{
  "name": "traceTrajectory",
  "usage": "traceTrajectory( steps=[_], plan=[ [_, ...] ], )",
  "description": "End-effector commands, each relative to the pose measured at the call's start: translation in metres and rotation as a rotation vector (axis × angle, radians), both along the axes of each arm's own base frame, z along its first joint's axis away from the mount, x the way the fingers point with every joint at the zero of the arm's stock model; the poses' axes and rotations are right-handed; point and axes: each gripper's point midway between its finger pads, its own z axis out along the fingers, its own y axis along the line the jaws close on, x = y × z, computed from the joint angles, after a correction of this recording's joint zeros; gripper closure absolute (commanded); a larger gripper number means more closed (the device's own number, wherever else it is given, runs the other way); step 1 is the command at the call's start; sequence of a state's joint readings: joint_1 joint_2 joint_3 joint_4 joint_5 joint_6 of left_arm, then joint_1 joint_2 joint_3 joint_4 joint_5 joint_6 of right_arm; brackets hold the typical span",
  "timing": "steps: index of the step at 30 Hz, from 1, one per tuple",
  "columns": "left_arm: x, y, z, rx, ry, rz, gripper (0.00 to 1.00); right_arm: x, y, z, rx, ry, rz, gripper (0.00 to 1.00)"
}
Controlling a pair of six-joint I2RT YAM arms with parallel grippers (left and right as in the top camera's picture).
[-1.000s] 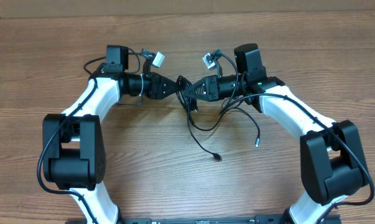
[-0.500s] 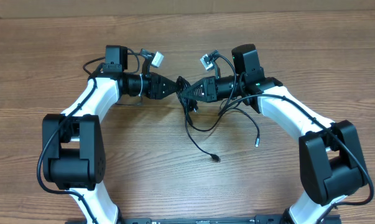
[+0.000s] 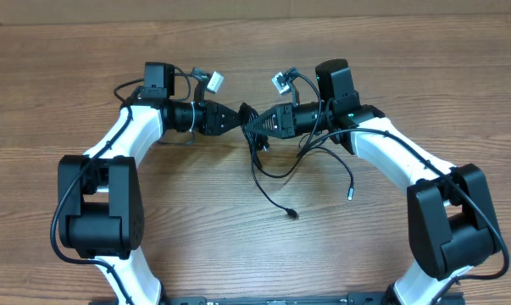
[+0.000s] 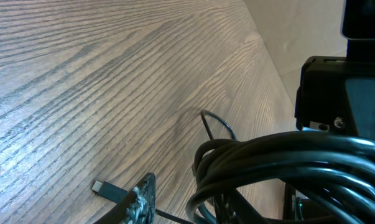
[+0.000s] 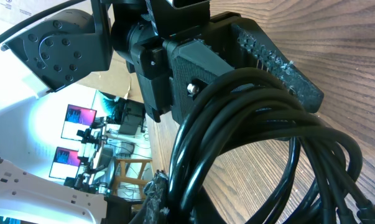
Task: Untangle cables
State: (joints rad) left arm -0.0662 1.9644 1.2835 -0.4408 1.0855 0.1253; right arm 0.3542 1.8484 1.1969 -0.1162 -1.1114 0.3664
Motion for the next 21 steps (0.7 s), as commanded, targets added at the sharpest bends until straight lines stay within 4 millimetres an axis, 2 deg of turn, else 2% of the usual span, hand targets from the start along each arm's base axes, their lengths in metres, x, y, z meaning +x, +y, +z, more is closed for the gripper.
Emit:
traceTrajectory(
  steps=[1,5,11,21],
  plan=[
    [-0.001,-0.004,-0.007,0.019,0.011,-0.005,0.68,-0.009,0.006,0.027,0.053,-0.046,0.053,0.96],
    [-0.001,-0.004,-0.007,0.022,0.011,-0.003,0.64,-0.009,0.006,0.027,0.054,-0.047,0.053,0.96],
    [-0.001,-0.006,-0.012,0.055,0.016,0.003,0.65,-0.009,0.006,0.027,0.054,-0.046,0.054,0.96],
    [-0.005,-0.021,-0.016,0.084,0.019,-0.016,0.65,-0.009,0.006,0.027,0.054,-0.046,0.053,0.96]
  ],
)
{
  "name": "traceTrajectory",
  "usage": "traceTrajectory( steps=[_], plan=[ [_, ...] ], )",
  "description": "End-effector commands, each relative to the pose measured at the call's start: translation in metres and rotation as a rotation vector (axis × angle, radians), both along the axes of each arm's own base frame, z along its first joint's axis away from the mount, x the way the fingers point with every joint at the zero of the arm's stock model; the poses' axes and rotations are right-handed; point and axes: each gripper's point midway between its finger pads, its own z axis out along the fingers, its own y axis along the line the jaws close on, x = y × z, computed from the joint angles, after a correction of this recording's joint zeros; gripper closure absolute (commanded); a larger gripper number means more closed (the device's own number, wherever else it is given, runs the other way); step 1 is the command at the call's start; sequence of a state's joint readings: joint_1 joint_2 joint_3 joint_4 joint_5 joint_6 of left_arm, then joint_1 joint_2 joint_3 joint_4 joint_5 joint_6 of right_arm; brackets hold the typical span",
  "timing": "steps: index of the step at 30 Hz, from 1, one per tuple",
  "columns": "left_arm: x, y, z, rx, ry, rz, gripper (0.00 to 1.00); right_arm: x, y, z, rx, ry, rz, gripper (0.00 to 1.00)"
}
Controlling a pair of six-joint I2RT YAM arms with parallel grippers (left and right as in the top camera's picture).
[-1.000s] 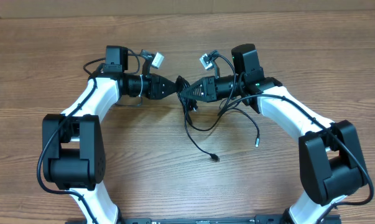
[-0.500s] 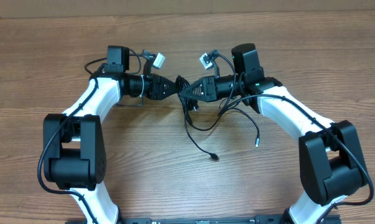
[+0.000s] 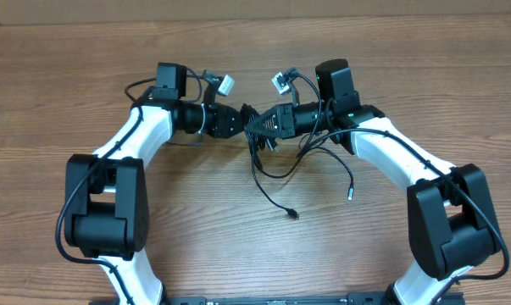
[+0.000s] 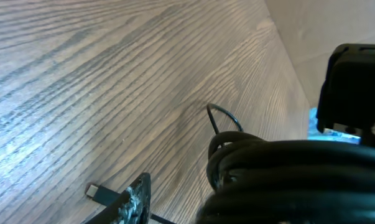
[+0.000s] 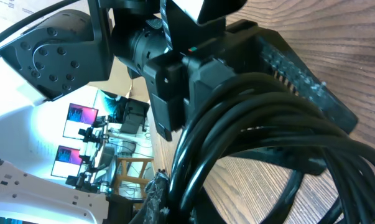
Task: Untangle cables
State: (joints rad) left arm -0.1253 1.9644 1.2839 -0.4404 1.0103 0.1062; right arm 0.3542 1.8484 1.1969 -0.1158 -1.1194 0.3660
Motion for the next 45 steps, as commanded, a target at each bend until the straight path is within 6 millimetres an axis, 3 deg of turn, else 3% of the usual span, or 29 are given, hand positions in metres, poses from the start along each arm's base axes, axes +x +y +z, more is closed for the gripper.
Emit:
traceTrajectory(
  steps=[1,5,16,19,21,26,33,37,41,45],
  plan=[
    [0.001,-0.002,-0.007,0.025,0.009,0.005,0.70,-0.008,0.006,0.026,0.049,-0.047,0.047,0.96],
    [0.006,0.004,-0.016,0.080,0.033,0.054,0.96,-0.008,0.006,0.026,0.049,-0.047,0.047,0.96],
    [0.014,0.024,-0.036,0.210,0.101,0.180,0.96,0.001,0.003,0.015,-0.009,-0.039,-0.014,0.92],
    [0.016,0.029,-0.036,0.209,0.102,0.192,0.96,0.008,-0.002,-0.003,-0.095,-0.003,-0.087,0.92],
    [0.018,0.034,-0.036,0.208,0.103,0.204,0.96,0.010,-0.008,-0.025,-0.210,0.039,-0.160,0.94],
    [0.020,0.039,-0.035,0.205,0.102,0.211,0.96,0.004,-0.012,-0.063,-0.440,0.050,-0.247,0.94],
    [0.020,0.040,-0.035,0.216,0.060,0.183,0.96,-0.003,-0.002,-0.078,-0.567,-0.020,-0.281,0.93],
    [0.019,0.042,-0.036,0.231,0.008,0.142,0.96,0.003,-0.016,-0.089,-0.665,0.002,-0.387,0.94],
    [0.014,0.039,-0.032,0.210,-0.068,0.057,0.96,0.003,-0.015,-0.082,-0.637,0.044,-0.404,0.92],
    [-0.001,0.030,-0.009,0.049,-0.185,-0.090,0.96,0.004,-0.012,-0.048,-0.589,-0.055,-0.381,0.89]
  ],
)
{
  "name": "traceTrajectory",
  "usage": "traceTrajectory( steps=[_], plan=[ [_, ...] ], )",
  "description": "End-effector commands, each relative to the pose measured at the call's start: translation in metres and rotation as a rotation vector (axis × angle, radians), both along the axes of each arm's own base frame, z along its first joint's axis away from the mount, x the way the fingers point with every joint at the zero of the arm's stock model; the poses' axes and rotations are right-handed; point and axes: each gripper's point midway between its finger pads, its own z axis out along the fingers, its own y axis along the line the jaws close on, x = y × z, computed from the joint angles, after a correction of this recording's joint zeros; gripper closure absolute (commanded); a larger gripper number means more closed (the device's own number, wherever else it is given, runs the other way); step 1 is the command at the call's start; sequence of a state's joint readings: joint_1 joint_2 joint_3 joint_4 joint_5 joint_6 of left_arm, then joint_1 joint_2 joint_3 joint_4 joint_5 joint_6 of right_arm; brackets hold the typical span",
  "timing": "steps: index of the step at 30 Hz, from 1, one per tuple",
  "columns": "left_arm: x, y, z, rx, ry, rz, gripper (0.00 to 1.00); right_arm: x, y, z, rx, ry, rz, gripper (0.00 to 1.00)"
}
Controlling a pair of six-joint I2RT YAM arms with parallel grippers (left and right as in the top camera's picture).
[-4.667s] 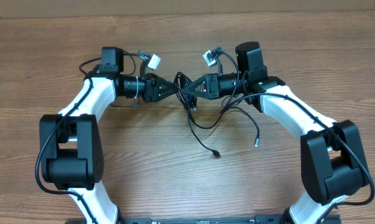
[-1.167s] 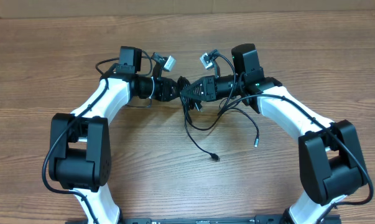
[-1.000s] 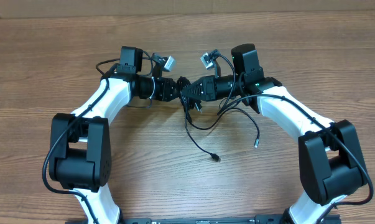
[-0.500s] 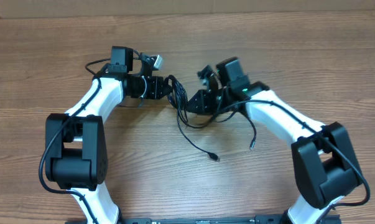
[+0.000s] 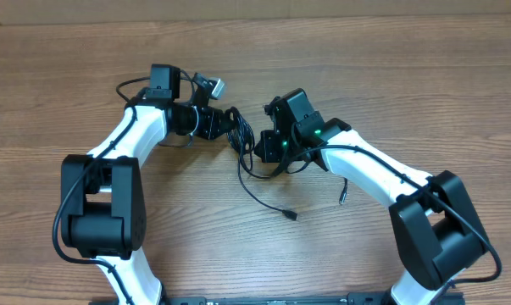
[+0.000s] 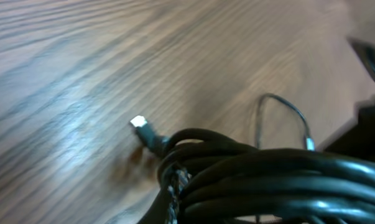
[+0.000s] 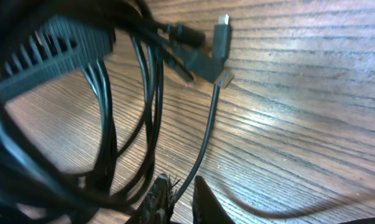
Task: Untangle cables
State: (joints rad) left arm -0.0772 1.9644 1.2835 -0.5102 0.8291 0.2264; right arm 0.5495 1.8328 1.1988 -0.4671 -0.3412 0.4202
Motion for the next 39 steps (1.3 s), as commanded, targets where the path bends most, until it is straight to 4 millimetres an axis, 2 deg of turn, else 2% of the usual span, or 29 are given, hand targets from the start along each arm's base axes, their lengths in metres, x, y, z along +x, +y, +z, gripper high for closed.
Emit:
traceTrajectory(
  steps=[1,2,5,9,11,14,22,29,32,35,39],
  plan=[
    [-0.012,-0.008,0.022,-0.157,-0.145,-0.178,0.96,0.015,0.003,0.064,0.066,-0.156,0.003,0.89],
    [-0.013,-0.006,0.025,-0.173,-0.160,-0.189,0.96,0.015,0.002,0.077,0.080,-0.182,0.002,0.88],
    [-0.012,0.002,0.029,-0.202,-0.178,-0.187,0.96,0.011,0.001,0.097,0.109,-0.216,0.005,0.85],
    [-0.016,0.007,0.045,-0.299,-0.222,-0.209,0.96,0.003,0.005,0.111,0.153,-0.216,0.034,0.76],
    [-0.026,0.004,0.058,-0.377,-0.279,-0.262,0.96,-0.003,0.011,0.112,0.189,-0.192,0.065,0.74],
    [-0.035,-0.001,0.064,-0.417,-0.330,-0.309,0.96,-0.008,0.016,0.116,0.228,-0.174,0.092,0.71],
    [-0.042,-0.010,0.065,-0.426,-0.350,-0.352,0.96,-0.010,0.021,0.119,0.286,-0.076,-0.004,0.67],
    [-0.044,-0.015,0.060,-0.398,-0.354,-0.374,0.96,-0.015,0.026,0.119,0.298,-0.042,-0.023,0.61],
    [-0.045,-0.019,0.055,-0.366,-0.351,-0.390,0.96,-0.015,0.026,0.119,0.313,0.005,-0.079,0.61],
    [-0.047,-0.024,0.055,-0.370,-0.353,-0.402,0.96,-0.015,0.026,0.118,0.315,0.014,-0.086,0.69],
    [-0.048,-0.026,0.055,-0.370,-0.355,-0.411,0.96,-0.018,0.027,0.116,0.307,0.027,-0.083,0.72]
  ],
)
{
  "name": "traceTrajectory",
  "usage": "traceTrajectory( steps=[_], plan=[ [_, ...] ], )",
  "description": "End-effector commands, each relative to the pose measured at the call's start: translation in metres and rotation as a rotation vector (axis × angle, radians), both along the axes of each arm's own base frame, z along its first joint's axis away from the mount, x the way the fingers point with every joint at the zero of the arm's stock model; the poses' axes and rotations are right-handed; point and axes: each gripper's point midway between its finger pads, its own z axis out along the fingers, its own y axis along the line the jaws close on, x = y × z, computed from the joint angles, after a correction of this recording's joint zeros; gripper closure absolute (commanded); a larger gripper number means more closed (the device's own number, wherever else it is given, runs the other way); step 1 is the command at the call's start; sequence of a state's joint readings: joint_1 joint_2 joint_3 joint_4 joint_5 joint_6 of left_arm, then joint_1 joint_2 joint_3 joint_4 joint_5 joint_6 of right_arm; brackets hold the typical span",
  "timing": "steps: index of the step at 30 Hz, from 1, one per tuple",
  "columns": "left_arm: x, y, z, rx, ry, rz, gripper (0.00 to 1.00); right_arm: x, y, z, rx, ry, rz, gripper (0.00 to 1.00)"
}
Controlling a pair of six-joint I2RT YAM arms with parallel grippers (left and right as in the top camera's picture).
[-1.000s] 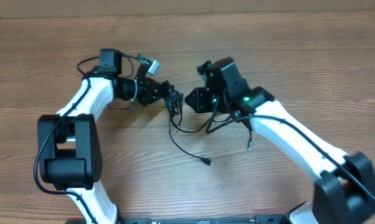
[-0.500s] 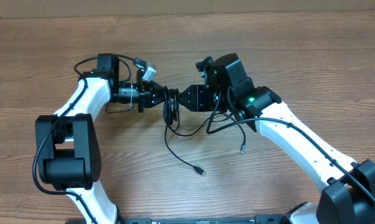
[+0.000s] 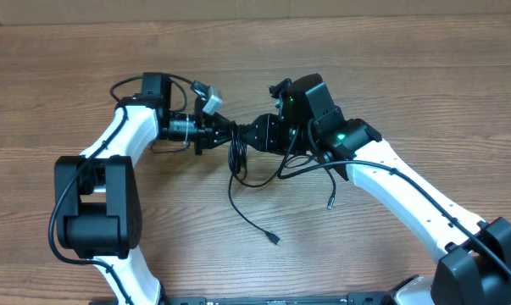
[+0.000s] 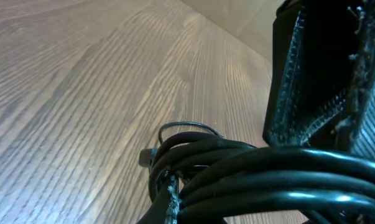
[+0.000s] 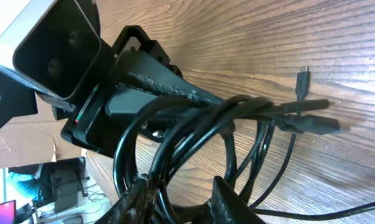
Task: Untangle cables
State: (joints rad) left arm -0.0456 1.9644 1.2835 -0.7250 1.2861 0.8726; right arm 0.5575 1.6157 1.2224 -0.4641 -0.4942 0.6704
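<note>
A tangled bundle of black cables [image 3: 236,154] hangs between my two grippers above the wooden table. My left gripper [image 3: 224,134] is shut on the bundle [image 4: 255,168]; one of its fingers [image 4: 168,200] presses against the strands. My right gripper [image 3: 249,135] faces it nose to nose, its jaws apart [image 5: 186,196], with strands looped round one finger [image 5: 143,193] and running through the gap. Loose ends trail down to a plug [image 3: 274,241] and another plug [image 3: 330,203] on the table. Further plugs [image 5: 321,124] lie beside the bundle.
The wooden table [image 3: 424,85] stretches all round, its far edge along the top of the overhead view. Both white arms curve in from the near corners, the left arm [image 3: 124,135] and the right arm [image 3: 408,186].
My right gripper was lower and apart from the bundle with its jaws nearly together; now it meets the left gripper at the bundle with jaws wider. The trailing plugs lie nearer me.
Both grippers first met tip to tip at the bundle, at the back of the table. A moment later they stood the same, the left arm shifted right. Then the left gripper alone held the bundle, the right one lower. Now both are at it again, further left.
</note>
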Motion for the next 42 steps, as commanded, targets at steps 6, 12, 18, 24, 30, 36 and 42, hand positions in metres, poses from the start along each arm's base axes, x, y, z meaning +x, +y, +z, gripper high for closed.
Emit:
traceTrajectory(
  steps=[6,12,18,24,30,36,42],
  plan=[
    [-0.001,-0.004,-0.001,-0.013,-0.019,-0.017,0.96,-0.011,0.013,0.005,0.011,0.012,0.027,0.73],
    [-0.001,-0.004,-0.001,-0.012,-0.019,-0.019,0.96,-0.009,0.005,-0.010,-0.076,0.014,-0.041,0.73],
    [-0.002,-0.006,-0.001,-0.012,-0.019,-0.024,0.96,-0.001,-0.011,-0.023,-0.179,-0.004,-0.117,0.76],
    [-0.002,-0.006,-0.001,-0.012,-0.019,-0.023,0.96,0.000,-0.039,-0.042,-0.331,0.006,-0.201,0.78],
    [-0.002,-0.006,-0.001,-0.015,-0.019,-0.024,0.96,-0.002,-0.042,-0.051,-0.359,0.026,-0.201,0.78],
    [-0.002,-0.006,-0.001,-0.015,-0.019,-0.024,0.96,0.004,-0.038,-0.051,-0.349,0.003,-0.196,0.75],
    [-0.002,-0.006,-0.001,-0.014,-0.019,-0.024,0.96,0.011,-0.014,-0.033,-0.245,-0.093,-0.083,0.71]
  ],
)
